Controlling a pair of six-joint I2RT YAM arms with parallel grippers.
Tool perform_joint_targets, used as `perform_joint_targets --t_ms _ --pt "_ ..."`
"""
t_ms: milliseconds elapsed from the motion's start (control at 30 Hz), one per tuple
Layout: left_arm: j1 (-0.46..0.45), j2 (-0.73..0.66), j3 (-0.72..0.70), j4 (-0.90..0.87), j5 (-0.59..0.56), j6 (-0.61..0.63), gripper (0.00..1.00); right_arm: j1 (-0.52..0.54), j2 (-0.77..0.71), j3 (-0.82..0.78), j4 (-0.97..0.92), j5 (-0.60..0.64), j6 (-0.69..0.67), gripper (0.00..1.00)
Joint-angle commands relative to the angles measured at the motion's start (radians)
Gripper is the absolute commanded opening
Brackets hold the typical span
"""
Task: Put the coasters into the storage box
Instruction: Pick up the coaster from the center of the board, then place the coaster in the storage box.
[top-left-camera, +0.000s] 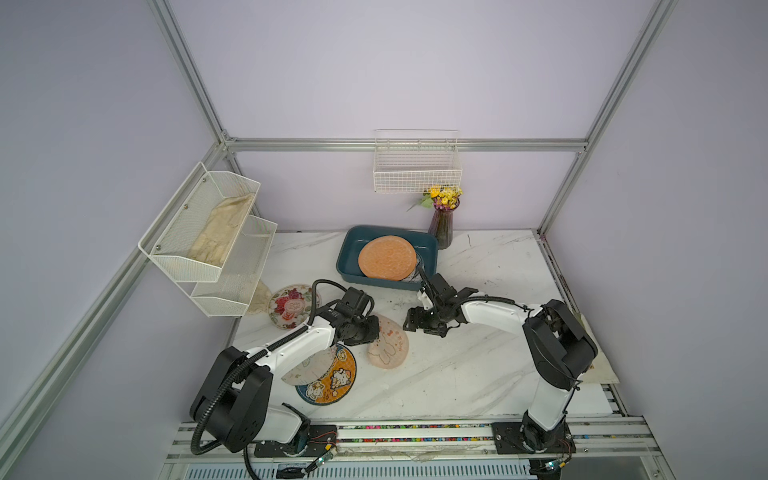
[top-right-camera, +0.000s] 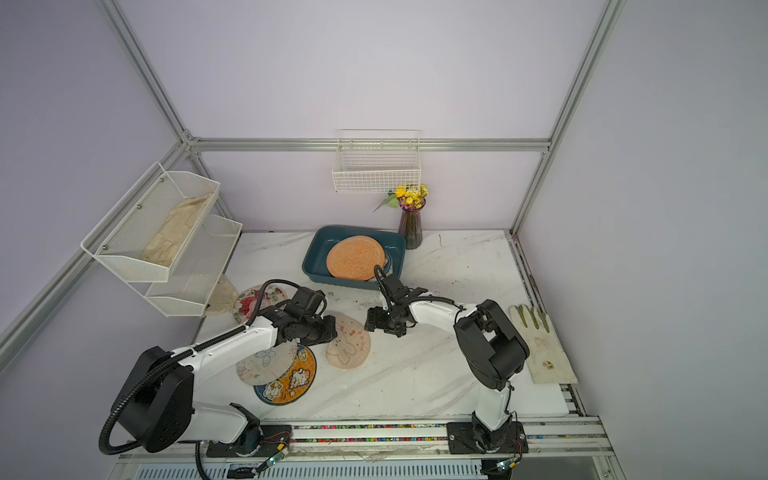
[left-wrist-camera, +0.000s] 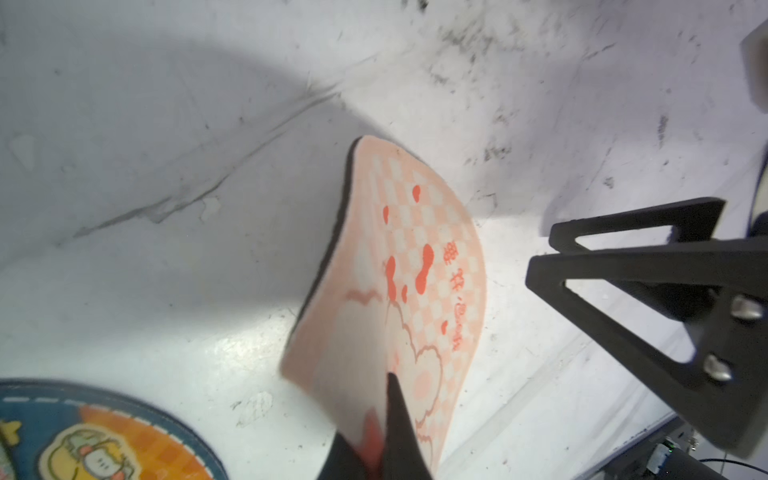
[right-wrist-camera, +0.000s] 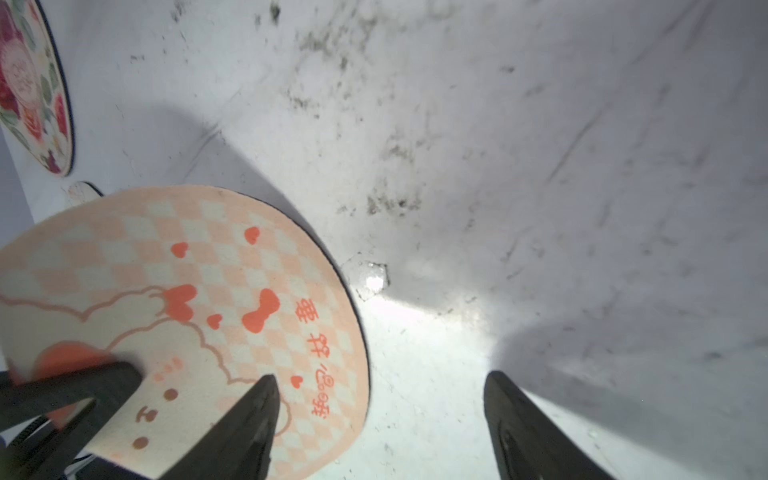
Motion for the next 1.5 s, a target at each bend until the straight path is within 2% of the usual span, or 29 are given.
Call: perform_joint_targets --t_ms 0,400,767,1000,1267,1333,1367,1400,1467 --pt "-0.002 -0.004 0.206 -0.034 0.019 0.05 0.0 -0.03 -0.059 -0.029 -0.024 -0.03 0.004 0.81" --pt "0.01 0.258 0.697 -0.103 0.056 0.147 0.0 -0.132 -0.159 -0.103 -0.034 -0.074 -0.005 0.83" --pt "0.069 0.615 1.122 -0.096 0.122 0.178 0.0 -0.223 -0.183 -0.119 -0.048 -0.116 -0.026 0.83" --pt "0.135 0.74 1.194 -0.071 0.115 0.213 0.0 -0.265 -0.183 -0.118 -0.069 -0.134 -0.047 0.83" --pt "0.218 0.765 1.131 -0.084 0.077 0.265 0.0 -0.271 -0.17 -0.112 -0.07 -0.14 -0.05 0.83" --pt "0.229 0.759 1.102 -0.088 0.05 0.285 0.05 -0.271 -0.165 -0.109 -0.07 -0.144 -0.051 0.83" --pt "0.232 0.756 1.086 -0.088 0.031 0.292 0.1 -0.272 -0.165 -0.107 -0.07 -0.143 -0.054 0.83" --pt "0.236 0.754 1.077 -0.092 0.018 0.297 0.21 -0.271 -0.163 -0.106 -0.073 -0.143 -0.058 0.83" --pt "0.242 0.753 1.066 -0.112 -0.008 0.304 0.57 -0.271 -0.163 -0.104 -0.076 -0.144 -0.062 0.83"
